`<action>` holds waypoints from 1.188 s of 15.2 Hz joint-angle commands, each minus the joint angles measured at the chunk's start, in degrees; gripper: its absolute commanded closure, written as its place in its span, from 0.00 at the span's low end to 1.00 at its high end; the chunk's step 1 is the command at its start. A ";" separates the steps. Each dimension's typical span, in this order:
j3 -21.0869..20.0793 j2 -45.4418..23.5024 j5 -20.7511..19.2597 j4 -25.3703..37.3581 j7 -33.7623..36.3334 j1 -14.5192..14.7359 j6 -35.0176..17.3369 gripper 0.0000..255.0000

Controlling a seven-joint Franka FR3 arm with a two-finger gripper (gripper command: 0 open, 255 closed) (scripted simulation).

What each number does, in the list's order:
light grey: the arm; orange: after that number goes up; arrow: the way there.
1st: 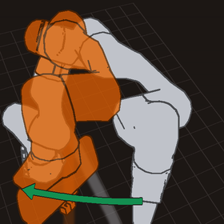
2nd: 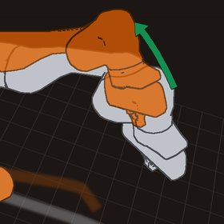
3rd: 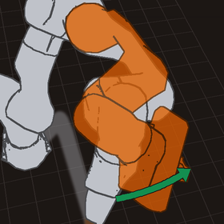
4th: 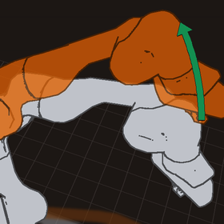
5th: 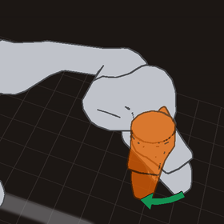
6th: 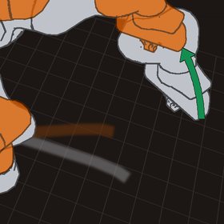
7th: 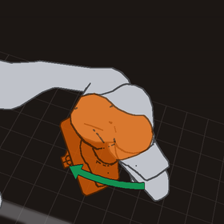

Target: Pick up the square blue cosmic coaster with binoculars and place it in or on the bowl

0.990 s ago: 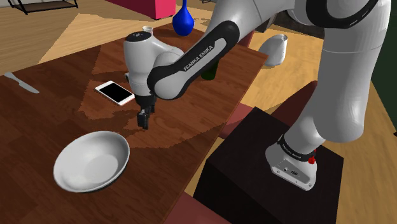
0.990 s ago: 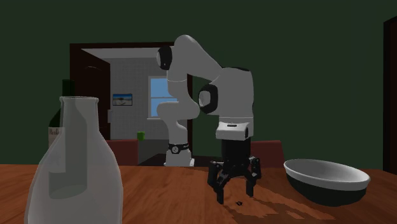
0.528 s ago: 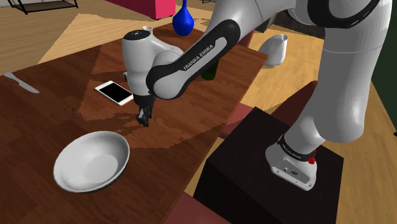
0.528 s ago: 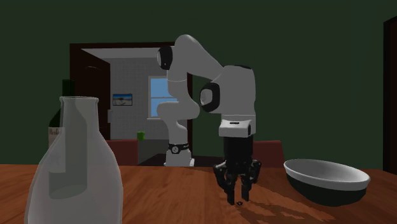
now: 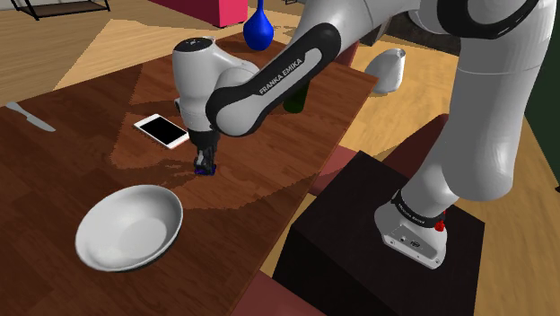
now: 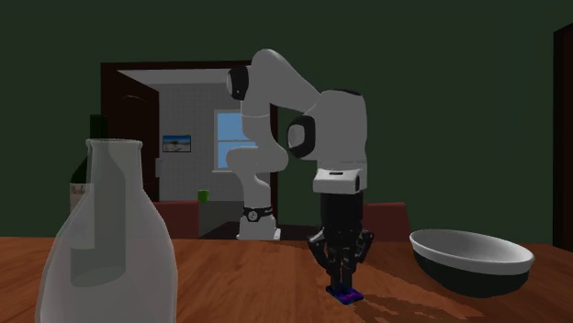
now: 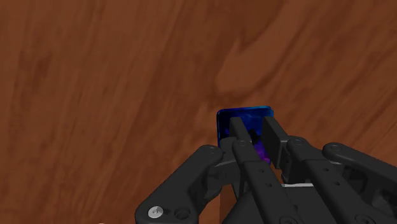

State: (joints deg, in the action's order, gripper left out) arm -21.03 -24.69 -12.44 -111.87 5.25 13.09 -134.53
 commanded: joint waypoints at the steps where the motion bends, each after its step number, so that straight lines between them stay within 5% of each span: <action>1: -0.24 1.05 0.53 -0.10 -0.34 -0.32 1.07 1.00; 18: -2.11 8.48 4.64 3.70 -3.04 -1.69 11.72 1.00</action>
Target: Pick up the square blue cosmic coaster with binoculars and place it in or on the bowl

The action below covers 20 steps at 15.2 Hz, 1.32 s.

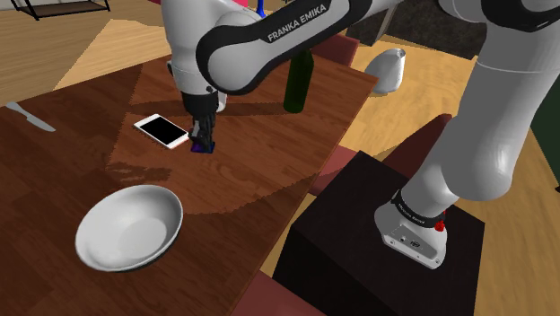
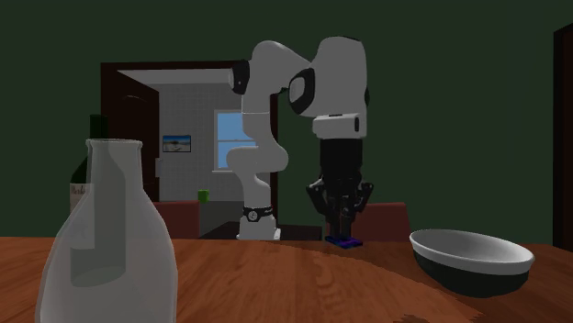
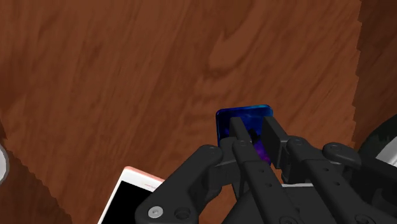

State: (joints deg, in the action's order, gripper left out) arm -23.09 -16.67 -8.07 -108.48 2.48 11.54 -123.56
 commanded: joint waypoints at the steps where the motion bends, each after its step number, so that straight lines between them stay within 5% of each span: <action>1: -0.12 0.81 0.46 0.65 -0.40 -0.20 1.41 1.00; 9: -0.54 3.24 1.80 3.82 -1.30 -0.49 6.78 1.00; 20: -3.88 -6.43 -3.18 17.48 13.53 10.99 12.26 1.00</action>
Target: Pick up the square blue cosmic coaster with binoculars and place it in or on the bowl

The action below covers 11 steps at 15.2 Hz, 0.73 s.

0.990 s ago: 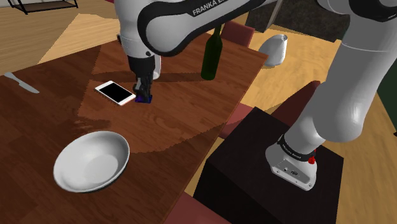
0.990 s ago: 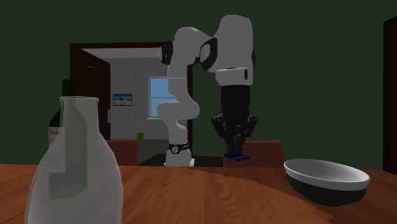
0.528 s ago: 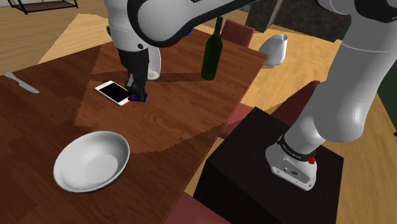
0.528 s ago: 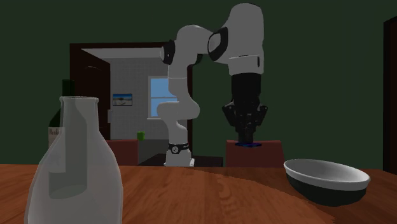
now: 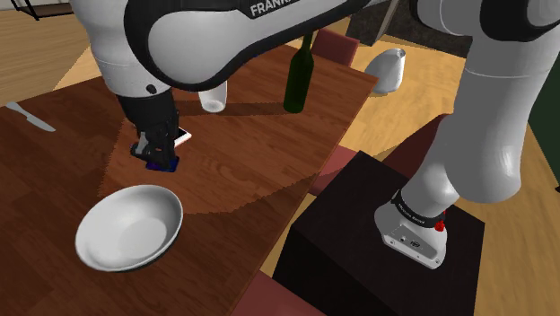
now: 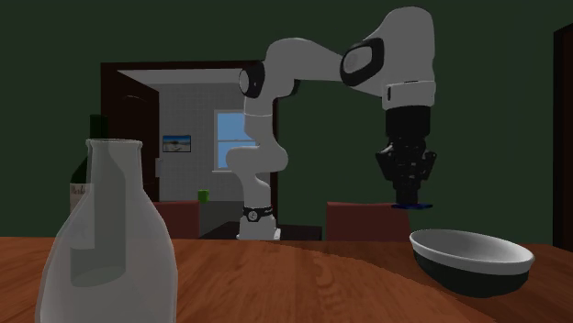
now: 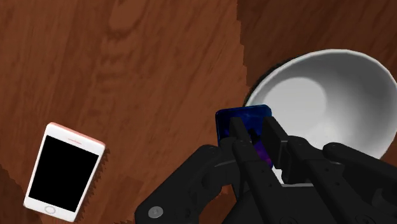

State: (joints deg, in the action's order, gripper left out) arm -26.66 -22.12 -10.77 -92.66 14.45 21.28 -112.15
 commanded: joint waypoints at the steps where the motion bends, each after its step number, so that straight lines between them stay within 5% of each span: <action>1: -0.41 -2.18 -1.01 3.43 2.77 2.52 1.57 1.00; 7: -0.63 -10.27 -4.21 15.96 9.06 10.35 6.74 1.00; 11: -0.40 -10.81 -4.53 13.68 9.36 10.18 3.99 1.00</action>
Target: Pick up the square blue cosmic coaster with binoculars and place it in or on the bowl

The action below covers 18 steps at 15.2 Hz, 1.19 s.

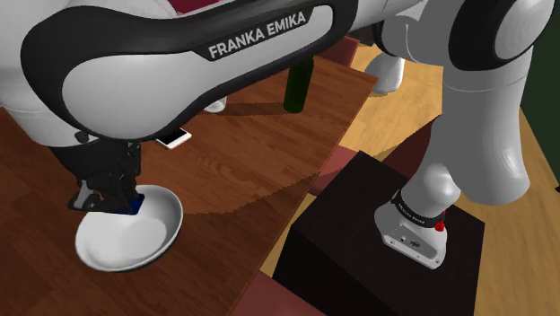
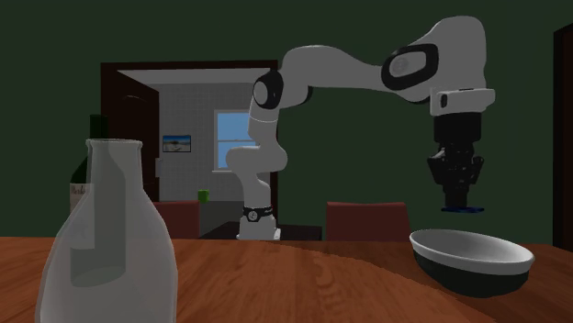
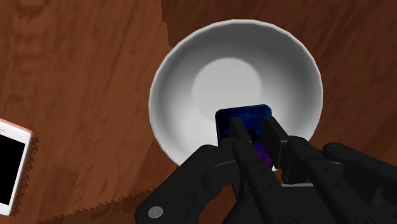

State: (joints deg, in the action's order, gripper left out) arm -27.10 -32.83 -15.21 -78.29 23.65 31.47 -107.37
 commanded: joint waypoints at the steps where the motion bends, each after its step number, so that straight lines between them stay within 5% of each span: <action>1: 0.10 -0.27 -0.19 -1.21 0.25 -0.05 -1.45 1.00; 18: 0.92 -2.74 -1.52 -5.57 1.19 -0.06 -8.02 1.00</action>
State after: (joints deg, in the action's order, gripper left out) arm -26.18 -35.56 -16.73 -83.85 24.83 31.41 -115.39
